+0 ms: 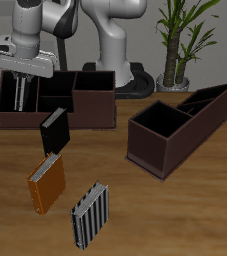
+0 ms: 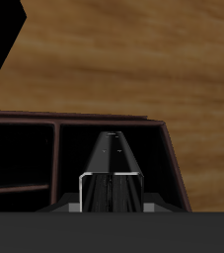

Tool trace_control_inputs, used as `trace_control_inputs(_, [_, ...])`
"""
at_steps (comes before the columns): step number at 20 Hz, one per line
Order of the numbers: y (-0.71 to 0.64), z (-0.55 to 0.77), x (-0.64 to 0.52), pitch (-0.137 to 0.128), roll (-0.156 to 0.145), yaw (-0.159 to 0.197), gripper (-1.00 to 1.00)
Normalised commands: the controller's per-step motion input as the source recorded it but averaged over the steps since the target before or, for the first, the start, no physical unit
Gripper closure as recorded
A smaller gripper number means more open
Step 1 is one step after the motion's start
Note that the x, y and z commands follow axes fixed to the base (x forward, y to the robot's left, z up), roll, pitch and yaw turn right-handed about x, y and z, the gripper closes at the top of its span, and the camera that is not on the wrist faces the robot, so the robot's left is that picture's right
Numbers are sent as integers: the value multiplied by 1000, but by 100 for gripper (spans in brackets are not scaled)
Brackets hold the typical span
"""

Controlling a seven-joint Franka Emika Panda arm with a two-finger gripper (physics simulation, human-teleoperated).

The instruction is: Place the left striped book into the back desk caddy's left compartment

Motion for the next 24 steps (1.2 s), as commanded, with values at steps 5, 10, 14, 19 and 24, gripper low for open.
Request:
trace_control_inputs(5, [27, -181, 91, 21, -3, -1, 100])
trace_control_inputs(10, [118, -168, 93, 22, 21, 2, 100])
trace_control_inputs(14, [110, -204, 136, 37, 19, 4, 100])
trace_control_inputs(19, [74, -243, 83, 55, -3, 9, 100])
trace_control_inputs(24, [24, -176, 109, 37, -27, 31, -100])
